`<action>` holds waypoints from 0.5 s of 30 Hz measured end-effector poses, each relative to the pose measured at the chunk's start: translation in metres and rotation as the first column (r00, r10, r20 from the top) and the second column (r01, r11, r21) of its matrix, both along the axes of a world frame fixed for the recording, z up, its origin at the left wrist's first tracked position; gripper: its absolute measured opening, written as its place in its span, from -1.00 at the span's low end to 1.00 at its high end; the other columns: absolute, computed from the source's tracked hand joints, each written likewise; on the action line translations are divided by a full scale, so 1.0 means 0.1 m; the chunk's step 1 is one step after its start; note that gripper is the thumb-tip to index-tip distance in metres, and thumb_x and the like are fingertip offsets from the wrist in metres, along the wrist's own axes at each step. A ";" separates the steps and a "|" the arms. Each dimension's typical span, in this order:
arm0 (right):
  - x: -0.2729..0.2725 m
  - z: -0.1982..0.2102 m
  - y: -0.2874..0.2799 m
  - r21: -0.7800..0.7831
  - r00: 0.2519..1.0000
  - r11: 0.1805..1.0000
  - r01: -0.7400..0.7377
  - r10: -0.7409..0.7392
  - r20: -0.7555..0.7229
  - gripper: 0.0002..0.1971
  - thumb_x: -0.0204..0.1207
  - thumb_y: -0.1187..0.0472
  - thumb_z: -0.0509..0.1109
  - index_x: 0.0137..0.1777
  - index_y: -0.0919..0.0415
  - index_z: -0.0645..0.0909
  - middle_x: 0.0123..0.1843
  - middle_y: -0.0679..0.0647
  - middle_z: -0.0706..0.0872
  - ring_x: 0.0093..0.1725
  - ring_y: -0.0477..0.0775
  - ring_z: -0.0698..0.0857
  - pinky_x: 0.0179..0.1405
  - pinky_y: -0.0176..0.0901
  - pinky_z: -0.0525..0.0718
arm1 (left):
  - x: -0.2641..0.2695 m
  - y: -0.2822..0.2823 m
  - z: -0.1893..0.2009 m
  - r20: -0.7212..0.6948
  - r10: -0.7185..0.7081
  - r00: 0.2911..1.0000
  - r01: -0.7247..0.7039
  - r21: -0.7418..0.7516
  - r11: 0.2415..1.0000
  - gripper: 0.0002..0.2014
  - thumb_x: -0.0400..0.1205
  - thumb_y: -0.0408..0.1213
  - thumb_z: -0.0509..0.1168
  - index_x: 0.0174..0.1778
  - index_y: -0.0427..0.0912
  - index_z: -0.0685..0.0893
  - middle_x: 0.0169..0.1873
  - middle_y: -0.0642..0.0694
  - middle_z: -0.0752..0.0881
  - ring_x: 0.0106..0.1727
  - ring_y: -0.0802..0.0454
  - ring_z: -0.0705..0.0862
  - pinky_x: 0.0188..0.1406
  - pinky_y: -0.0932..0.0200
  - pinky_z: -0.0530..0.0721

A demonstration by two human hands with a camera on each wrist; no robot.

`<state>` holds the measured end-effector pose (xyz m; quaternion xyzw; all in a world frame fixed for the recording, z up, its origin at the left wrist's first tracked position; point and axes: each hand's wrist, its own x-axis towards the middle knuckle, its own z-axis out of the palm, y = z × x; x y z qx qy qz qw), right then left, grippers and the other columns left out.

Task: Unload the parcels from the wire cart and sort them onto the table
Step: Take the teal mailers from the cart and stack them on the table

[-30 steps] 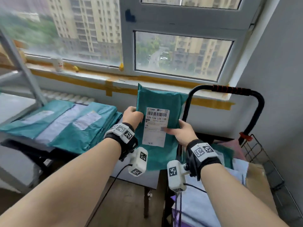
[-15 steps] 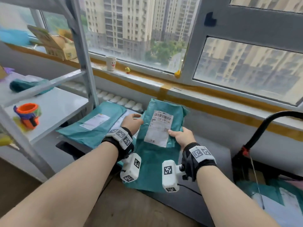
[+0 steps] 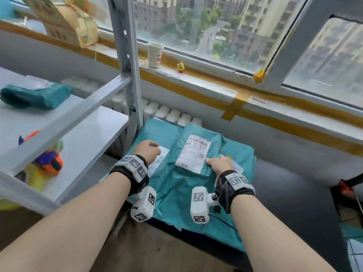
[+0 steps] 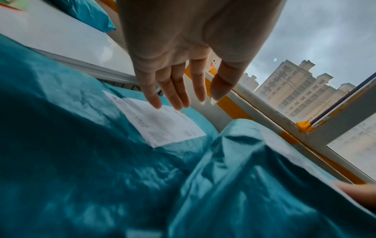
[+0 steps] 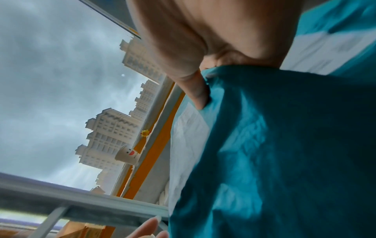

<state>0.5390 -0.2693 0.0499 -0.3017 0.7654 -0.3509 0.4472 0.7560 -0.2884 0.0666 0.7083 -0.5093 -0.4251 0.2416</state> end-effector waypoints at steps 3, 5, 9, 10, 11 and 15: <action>0.16 -0.04 -0.18 0.025 1.000 0.999 0.027 -0.027 0.010 -0.56 0.44 0.38 0.45 0.33 0.37 0.54 0.33 0.27 0.66 0.27 0.25 0.66 0.37 0.13 0.57 | 0.03 -0.14 -0.05 -0.001 -0.051 0.999 0.051 0.006 0.999 -0.65 0.55 -0.41 0.31 0.28 -0.21 0.62 0.22 -0.18 0.67 0.24 -0.10 0.62 0.21 0.20 0.47; 0.25 0.03 -0.20 0.096 0.995 0.995 0.020 -0.010 -0.100 -0.48 0.43 0.32 0.48 0.40 0.34 0.47 0.36 0.20 0.63 0.31 0.22 0.63 0.38 -0.01 0.54 | 0.04 -0.24 -0.09 -0.001 -0.081 0.997 0.081 0.022 0.996 -0.62 0.53 -0.41 0.33 0.29 -0.18 0.60 0.23 -0.17 0.64 0.23 -0.09 0.62 0.19 0.21 0.47; 0.32 0.11 -0.13 0.191 0.868 0.977 -0.098 0.178 -0.464 -0.13 0.37 0.14 0.55 0.60 0.15 0.15 0.44 0.20 0.43 0.43 0.23 0.45 0.35 -0.02 0.46 | -0.04 -0.37 -0.12 0.027 -0.142 0.990 0.140 0.079 0.987 -0.56 0.49 -0.41 0.38 0.32 -0.14 0.58 0.24 -0.15 0.63 0.22 -0.09 0.62 0.20 0.18 0.49; 0.32 0.14 -0.11 0.219 0.805 0.964 -0.149 0.247 -0.540 -0.10 0.36 0.09 0.56 0.62 0.09 0.11 0.43 0.19 0.40 0.44 0.22 0.42 0.35 0.00 0.46 | -0.07 -0.40 -0.12 0.032 -0.162 0.986 0.159 0.082 0.984 -0.54 0.48 -0.41 0.39 0.32 -0.14 0.58 0.25 -0.16 0.63 0.22 -0.09 0.62 0.20 0.17 0.50; 0.30 0.13 -0.11 0.250 0.757 0.951 -0.183 0.299 -0.581 -0.10 0.36 0.05 0.56 0.62 0.04 0.12 0.43 0.18 0.39 0.44 0.22 0.41 0.33 0.01 0.47 | -0.09 -0.43 -0.11 0.042 -0.186 0.982 0.182 0.083 0.980 -0.53 0.48 -0.41 0.40 0.33 -0.14 0.57 0.25 -0.16 0.63 0.23 -0.08 0.62 0.21 0.17 0.51; 0.25 0.12 -0.14 0.304 0.779 0.923 -0.235 0.366 -0.510 -0.18 0.39 0.02 0.55 0.60 0.00 0.23 0.50 0.15 0.43 0.45 0.19 0.47 0.36 -0.02 0.46 | -0.20 -0.49 -0.12 0.081 -0.258 0.963 0.248 0.112 0.962 -0.51 0.47 -0.35 0.43 0.34 -0.06 0.56 0.21 -0.14 0.67 0.20 -0.09 0.65 0.23 0.12 0.59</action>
